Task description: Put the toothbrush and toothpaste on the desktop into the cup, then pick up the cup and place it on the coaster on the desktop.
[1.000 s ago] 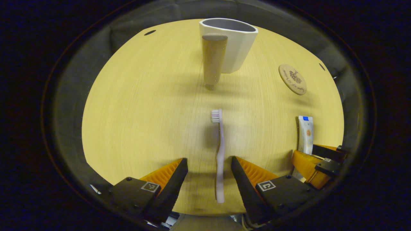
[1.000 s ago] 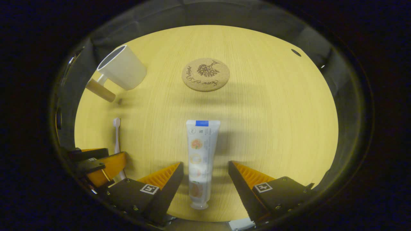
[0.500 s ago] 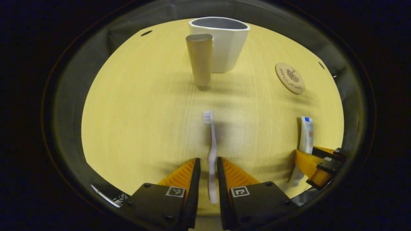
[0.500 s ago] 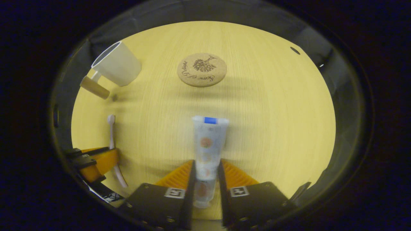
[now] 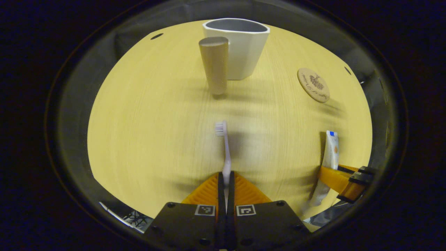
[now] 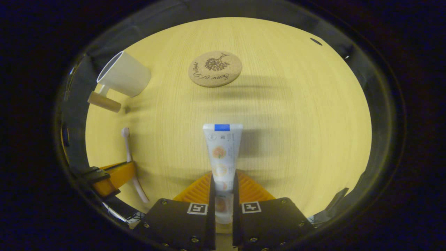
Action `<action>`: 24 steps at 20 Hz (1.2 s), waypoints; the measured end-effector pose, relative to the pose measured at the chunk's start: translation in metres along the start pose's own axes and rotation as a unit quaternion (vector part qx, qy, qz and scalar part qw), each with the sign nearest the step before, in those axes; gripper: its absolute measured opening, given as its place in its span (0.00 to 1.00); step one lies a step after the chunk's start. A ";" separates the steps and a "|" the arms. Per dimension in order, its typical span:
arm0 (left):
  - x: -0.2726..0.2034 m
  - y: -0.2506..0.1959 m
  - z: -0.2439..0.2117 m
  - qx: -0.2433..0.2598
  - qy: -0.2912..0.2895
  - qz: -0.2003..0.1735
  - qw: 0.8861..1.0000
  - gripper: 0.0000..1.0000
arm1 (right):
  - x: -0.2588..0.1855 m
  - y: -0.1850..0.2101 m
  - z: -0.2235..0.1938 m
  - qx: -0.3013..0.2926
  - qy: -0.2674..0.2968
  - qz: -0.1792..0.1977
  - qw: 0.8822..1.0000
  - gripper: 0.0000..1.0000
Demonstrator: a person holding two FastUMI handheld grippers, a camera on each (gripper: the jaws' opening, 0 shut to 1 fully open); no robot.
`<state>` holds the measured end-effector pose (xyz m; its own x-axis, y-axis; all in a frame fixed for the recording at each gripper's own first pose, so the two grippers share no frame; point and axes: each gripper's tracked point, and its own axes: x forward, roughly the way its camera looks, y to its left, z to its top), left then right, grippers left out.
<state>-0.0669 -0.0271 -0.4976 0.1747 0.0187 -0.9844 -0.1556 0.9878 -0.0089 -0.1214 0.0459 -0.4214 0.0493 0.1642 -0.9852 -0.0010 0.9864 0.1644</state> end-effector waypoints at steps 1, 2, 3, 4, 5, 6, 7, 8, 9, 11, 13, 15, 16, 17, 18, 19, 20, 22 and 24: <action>0.000 -0.001 0.000 -0.002 0.000 -0.005 1.000 0.08 | 0.000 0.001 -0.002 0.005 0.002 0.005 1.000 0.21; -0.001 -0.003 -0.003 -0.005 0.003 -0.010 1.000 0.08 | 0.001 0.001 -0.003 0.011 0.002 0.009 1.000 0.21; -0.004 -0.004 -0.005 -0.006 0.006 -0.013 1.000 0.08 | 0.001 0.002 -0.004 0.015 0.003 0.013 1.000 0.21; -0.006 -0.006 -0.006 -0.006 0.006 -0.017 1.000 0.08 | -0.003 0.001 -0.006 0.019 0.003 0.015 1.000 0.21; -0.011 -0.009 -0.006 -0.005 0.003 -0.023 1.000 0.08 | -0.006 0.000 -0.005 0.024 0.000 0.017 1.000 0.21; -0.016 -0.014 -0.005 -0.002 0.000 -0.029 1.000 0.08 | -0.011 0.000 -0.004 0.029 -0.003 0.020 0.999 0.21; -0.022 -0.019 -0.002 0.000 -0.005 -0.037 0.999 0.08 | -0.012 0.000 -0.003 0.035 -0.007 0.023 0.999 0.21; -0.028 -0.024 0.001 0.003 -0.010 -0.044 0.999 0.08 | -0.013 0.000 -0.001 0.040 -0.010 0.026 0.999 0.21; -0.036 -0.029 0.005 0.005 -0.017 -0.051 0.999 0.08 | -0.015 -0.001 0.000 0.044 -0.012 0.027 0.999 0.21; -0.053 -0.040 0.013 0.009 -0.031 -0.065 0.997 0.08 | -0.017 -0.004 0.000 0.050 -0.016 0.029 0.998 0.21; -0.073 -0.050 0.023 0.012 -0.047 -0.078 0.996 0.08 | -0.018 -0.005 -0.002 0.059 -0.017 0.032 0.998 0.21; -0.095 -0.059 0.034 0.012 -0.064 -0.089 0.994 0.07 | -0.019 -0.005 -0.004 0.067 -0.018 0.036 0.997 0.21; -0.104 -0.061 0.039 0.012 -0.073 -0.095 0.993 0.08 | -0.019 -0.005 -0.005 0.071 -0.019 0.037 0.997 0.21; -0.113 -0.064 0.046 0.012 -0.081 -0.100 0.992 0.08 | -0.019 -0.006 -0.005 0.073 -0.019 0.039 0.996 0.21; -0.120 -0.065 0.052 0.011 -0.089 -0.104 0.991 0.08 | -0.020 -0.005 -0.005 0.075 -0.021 0.041 0.996 0.21; -0.127 -0.065 0.059 0.011 -0.098 -0.106 0.989 0.08 | -0.020 -0.005 -0.005 0.077 -0.022 0.043 0.996 0.21; -0.133 -0.064 0.066 0.010 -0.107 -0.109 0.988 0.08 | -0.021 -0.004 -0.004 0.078 -0.024 0.045 0.996 0.21; -0.146 -0.064 0.080 0.006 -0.121 -0.115 0.986 0.08 | -0.022 -0.001 -0.003 0.080 -0.026 0.049 0.995 0.21; -0.159 -0.063 0.099 0.002 -0.140 -0.119 0.983 0.08 | -0.022 0.001 -0.003 0.081 -0.026 0.052 0.995 0.21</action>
<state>0.0119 -0.0774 -0.3229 0.4658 -0.1710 -0.8682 -0.0742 0.9702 -0.2309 -0.1258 0.0431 -0.3993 0.1097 0.2606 -0.9592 0.1522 0.9493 0.2752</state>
